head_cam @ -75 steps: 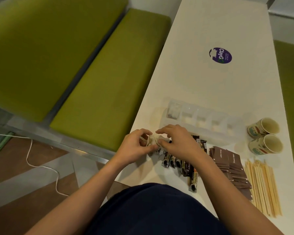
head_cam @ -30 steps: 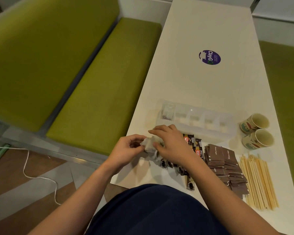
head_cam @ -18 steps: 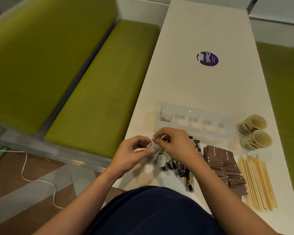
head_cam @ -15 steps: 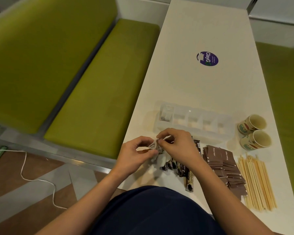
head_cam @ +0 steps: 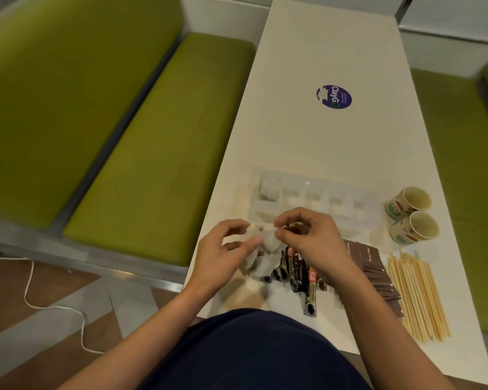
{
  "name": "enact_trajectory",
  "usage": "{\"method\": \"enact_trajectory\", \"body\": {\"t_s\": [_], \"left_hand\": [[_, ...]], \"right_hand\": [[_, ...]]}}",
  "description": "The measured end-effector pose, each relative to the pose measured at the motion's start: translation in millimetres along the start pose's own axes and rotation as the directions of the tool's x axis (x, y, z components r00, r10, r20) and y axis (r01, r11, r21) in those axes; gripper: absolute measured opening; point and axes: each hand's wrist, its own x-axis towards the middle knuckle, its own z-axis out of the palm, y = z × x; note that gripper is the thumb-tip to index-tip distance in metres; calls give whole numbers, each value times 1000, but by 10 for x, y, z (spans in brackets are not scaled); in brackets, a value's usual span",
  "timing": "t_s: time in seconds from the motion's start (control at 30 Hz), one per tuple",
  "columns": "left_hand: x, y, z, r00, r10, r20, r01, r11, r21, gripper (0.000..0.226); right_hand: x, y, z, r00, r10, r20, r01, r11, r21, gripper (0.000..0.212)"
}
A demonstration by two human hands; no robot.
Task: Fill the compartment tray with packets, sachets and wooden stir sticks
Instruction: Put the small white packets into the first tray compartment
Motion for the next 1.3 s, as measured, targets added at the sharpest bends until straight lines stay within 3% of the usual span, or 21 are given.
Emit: {"method": "enact_trajectory", "body": {"t_s": [0.13, 0.27, 0.47, 0.67, 0.77, 0.87, 1.07, 1.17, 1.3], "left_hand": [[165, 217, -47, 959, -122, 256, 168, 972, -165, 52], [282, 440, 6, 917, -72, 393, 125, 986, -113, 42], [342, 558, 114, 909, -53, 413, 115, 985, -126, 25], [403, 588, 165, 898, -62, 435, 128, 984, -123, 33], [421, 651, 180, 902, -39, 430, 113, 983, -146, 27], [429, 763, 180, 906, -13, 423, 107, 974, -200, 23], [441, 960, 226, 895, 39, 445, 105, 950, -293, 23], [452, 1025, 231, 889, 54, 455, 93, 951, -295, 25], [483, 1054, 217, 891, 55, 450, 85, 954, -286, 21]], "right_hand": [[-18, -196, -101, 996, -93, -1, 92, 983, 160, 15], [20, -309, -163, 992, -125, -31, 128, 962, 243, 19], [42, -331, -304, 987, -159, -26, 161, 960, 231, 29], [55, -310, -366, 980, -197, 20, 193, 974, 120, 38], [61, -289, -383, 979, -202, -38, 206, 955, 215, 29], [65, -170, -442, 974, -227, 11, 213, 928, 305, 41], [27, 33, -398, 939, -199, 281, 195, 980, 42, 69], [86, 138, -276, 957, -108, 268, 145, 982, -122, 52], [176, 267, -154, 985, -91, 147, 133, 942, -307, 18]]}}
